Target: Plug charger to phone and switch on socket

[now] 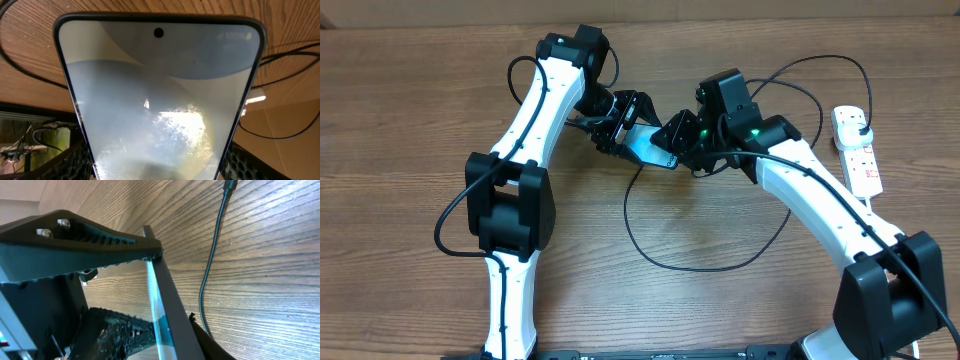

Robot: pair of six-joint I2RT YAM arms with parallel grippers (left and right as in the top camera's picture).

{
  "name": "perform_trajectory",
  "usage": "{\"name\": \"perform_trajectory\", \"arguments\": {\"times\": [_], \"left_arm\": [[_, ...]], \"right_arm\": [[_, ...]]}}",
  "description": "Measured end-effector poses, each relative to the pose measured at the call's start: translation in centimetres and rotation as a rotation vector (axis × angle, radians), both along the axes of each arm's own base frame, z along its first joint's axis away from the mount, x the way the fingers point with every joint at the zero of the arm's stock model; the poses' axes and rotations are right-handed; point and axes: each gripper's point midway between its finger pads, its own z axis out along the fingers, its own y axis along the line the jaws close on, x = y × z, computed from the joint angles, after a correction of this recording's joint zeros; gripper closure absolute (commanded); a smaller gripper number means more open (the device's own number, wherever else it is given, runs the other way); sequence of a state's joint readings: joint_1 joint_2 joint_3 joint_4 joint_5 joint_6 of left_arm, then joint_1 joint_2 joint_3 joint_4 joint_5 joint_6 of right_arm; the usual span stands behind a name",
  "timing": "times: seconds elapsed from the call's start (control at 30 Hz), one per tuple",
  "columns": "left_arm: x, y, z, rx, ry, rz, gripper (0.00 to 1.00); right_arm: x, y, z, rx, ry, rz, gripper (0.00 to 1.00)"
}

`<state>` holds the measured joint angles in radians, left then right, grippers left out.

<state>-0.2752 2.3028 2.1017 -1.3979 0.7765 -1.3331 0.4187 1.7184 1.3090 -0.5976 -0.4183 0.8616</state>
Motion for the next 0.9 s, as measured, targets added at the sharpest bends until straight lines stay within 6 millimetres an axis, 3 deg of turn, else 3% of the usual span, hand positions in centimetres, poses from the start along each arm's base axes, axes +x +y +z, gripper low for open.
{"name": "perform_trajectory", "arguments": {"times": [0.57,0.9], "left_arm": [[0.0,0.1,-0.1,0.010,-0.003,0.000,0.42],[0.1,0.2,-0.2,0.014,-0.004,0.000,0.41]], "right_arm": [[0.1,0.8,-1.7,-0.013,0.023,0.012,0.70],[0.4,0.9,-1.6,-0.007,0.010,0.012,0.74]]}}
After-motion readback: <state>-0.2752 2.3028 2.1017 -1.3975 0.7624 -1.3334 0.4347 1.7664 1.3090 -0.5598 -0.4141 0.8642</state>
